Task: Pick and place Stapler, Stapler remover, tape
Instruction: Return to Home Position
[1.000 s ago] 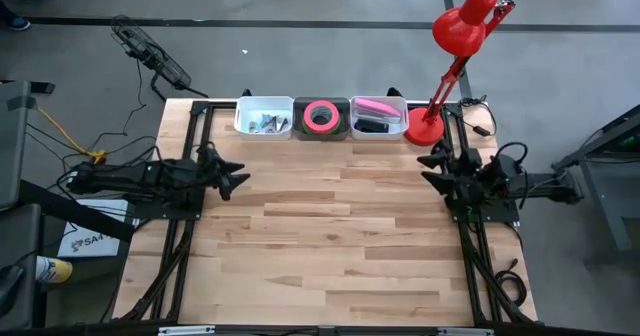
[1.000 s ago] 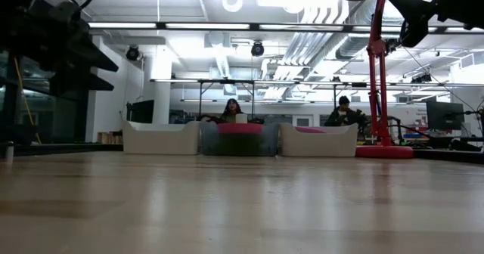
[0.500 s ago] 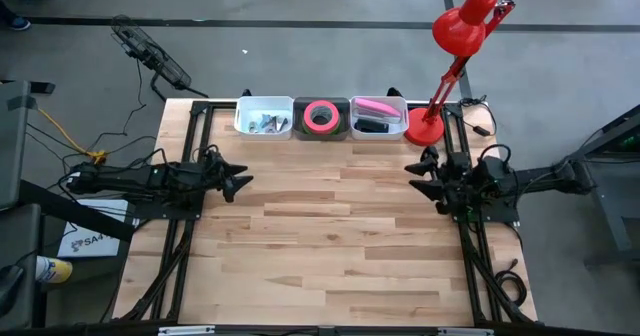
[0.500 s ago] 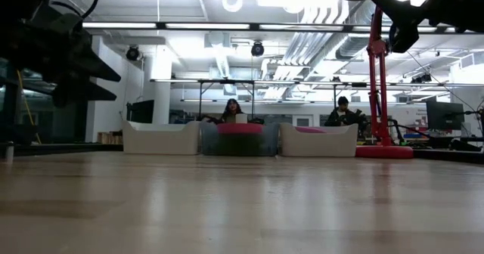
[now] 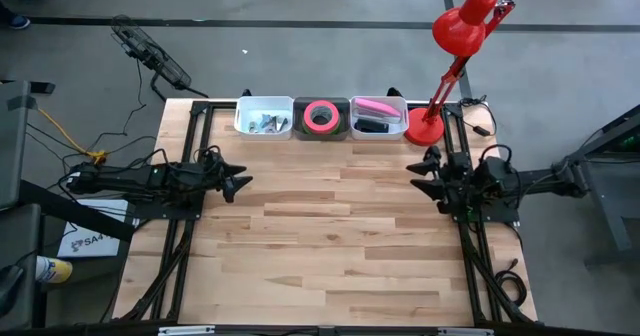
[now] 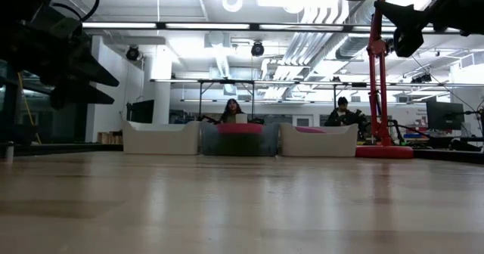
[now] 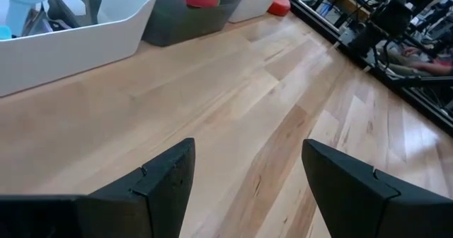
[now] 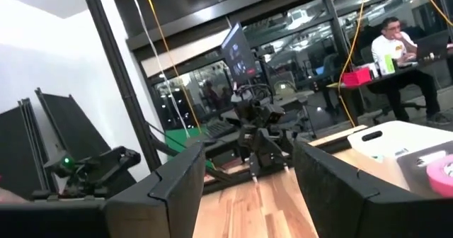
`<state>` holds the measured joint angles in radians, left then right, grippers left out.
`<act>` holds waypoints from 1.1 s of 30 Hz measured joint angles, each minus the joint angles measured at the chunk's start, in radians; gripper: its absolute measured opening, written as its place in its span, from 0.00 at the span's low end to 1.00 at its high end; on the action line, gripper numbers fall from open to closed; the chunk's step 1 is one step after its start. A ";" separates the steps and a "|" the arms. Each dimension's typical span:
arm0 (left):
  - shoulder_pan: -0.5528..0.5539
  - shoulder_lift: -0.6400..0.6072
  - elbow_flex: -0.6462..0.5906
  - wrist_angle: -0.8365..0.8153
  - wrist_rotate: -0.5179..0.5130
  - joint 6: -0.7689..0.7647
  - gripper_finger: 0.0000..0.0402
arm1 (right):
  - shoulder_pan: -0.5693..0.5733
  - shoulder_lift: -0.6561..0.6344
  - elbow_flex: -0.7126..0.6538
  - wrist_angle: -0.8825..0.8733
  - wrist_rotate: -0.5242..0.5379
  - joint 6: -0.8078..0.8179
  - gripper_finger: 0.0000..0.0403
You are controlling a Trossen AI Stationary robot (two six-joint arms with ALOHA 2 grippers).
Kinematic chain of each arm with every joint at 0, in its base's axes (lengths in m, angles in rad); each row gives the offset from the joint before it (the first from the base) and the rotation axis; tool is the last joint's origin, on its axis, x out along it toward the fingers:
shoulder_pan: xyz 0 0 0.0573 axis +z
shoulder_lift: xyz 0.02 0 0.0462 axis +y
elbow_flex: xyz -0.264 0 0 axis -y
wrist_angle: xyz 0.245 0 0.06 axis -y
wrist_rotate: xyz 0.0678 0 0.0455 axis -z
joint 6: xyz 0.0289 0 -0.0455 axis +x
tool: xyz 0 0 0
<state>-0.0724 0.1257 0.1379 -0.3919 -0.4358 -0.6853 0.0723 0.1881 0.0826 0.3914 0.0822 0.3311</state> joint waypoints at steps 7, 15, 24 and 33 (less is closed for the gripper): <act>0.000 0.000 0.000 0.000 -0.001 -0.027 0.64 | 0.000 -0.086 0.000 -0.144 0.000 -0.004 0.51; 0.000 0.000 0.000 0.000 0.034 -0.026 0.64 | 0.000 -0.179 0.000 -0.266 0.050 -0.020 0.51; 0.000 0.000 0.000 0.000 0.034 -0.026 0.64 | 0.000 -0.181 0.000 -0.352 0.135 -0.023 0.51; 0.000 0.003 0.000 -0.005 0.016 0.114 0.64 | 0.000 -0.181 0.000 -0.360 0.132 -0.020 0.51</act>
<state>-0.0726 0.1287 0.1375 -0.3973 -0.4193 -0.5711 0.0723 0.0074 0.0826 0.0315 0.2146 0.3115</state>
